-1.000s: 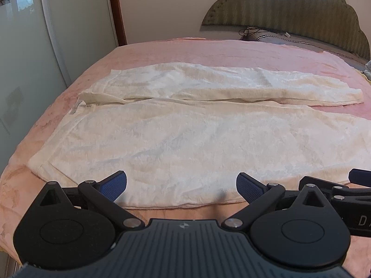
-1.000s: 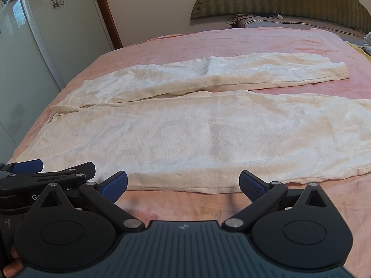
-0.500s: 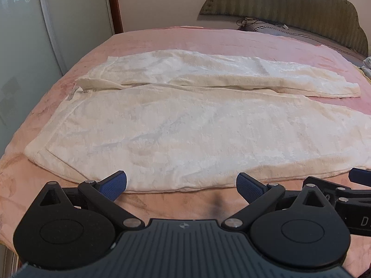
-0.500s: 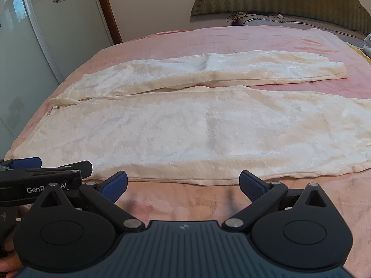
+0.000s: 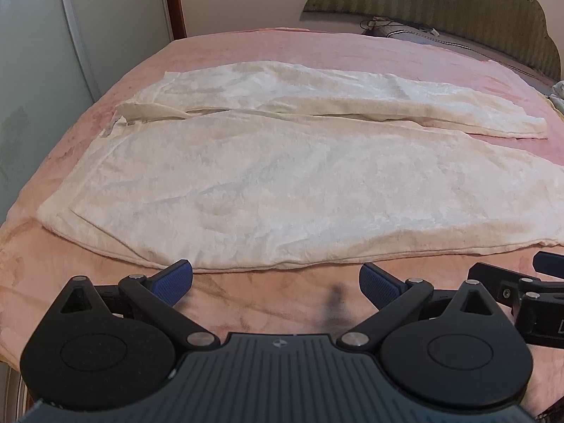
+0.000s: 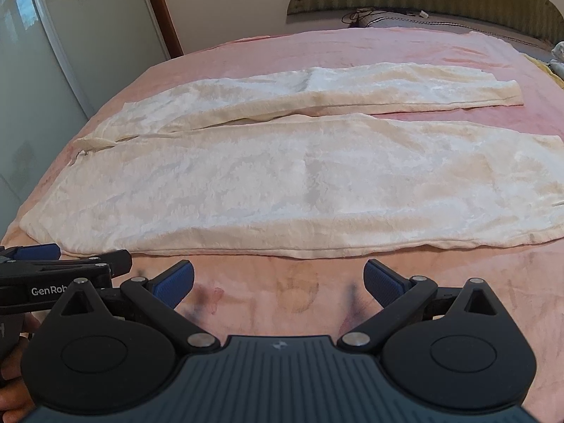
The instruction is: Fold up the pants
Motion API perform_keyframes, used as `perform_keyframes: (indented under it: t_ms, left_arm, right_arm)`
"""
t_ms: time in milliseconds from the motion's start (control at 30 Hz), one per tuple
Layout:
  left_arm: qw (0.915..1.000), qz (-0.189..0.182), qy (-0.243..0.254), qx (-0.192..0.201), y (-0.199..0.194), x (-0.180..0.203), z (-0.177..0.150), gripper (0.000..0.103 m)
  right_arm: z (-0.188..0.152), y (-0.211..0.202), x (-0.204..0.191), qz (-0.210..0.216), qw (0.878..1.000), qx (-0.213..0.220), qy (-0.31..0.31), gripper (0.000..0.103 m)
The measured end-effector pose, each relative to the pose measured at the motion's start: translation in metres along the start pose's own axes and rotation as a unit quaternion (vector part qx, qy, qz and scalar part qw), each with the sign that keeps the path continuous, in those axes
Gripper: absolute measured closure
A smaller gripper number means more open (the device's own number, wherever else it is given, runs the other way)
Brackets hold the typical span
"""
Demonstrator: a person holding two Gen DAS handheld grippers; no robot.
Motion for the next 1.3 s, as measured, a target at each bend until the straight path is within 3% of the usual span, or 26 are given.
perform_keyframes:
  t_ms: [1133, 1300]
  left_arm:
    - [1.0, 0.002, 0.001, 0.009, 0.0, 0.002, 0.003, 0.001]
    - [0.9984, 0.024, 0.012, 0.05, -0.009, -0.014, 0.031, 0.001]
  right_arm:
    - [0.001, 0.002, -0.007, 0.019, 1.0, -0.008, -0.01, 0.0]
    - [0.035, -0.006, -0.016, 0.074, 0.996, 0.047, -0.033, 0.0]
Point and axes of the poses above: each gripper's, at about its wrist camera, not at the fingertips, and y roughly the way its jaws point, x to its right, z to its top, the point moved 7 cm from there along y, roughly the way its jaws point, and after that the axes turned 8 degrees about -z, right-handed, at the moved point
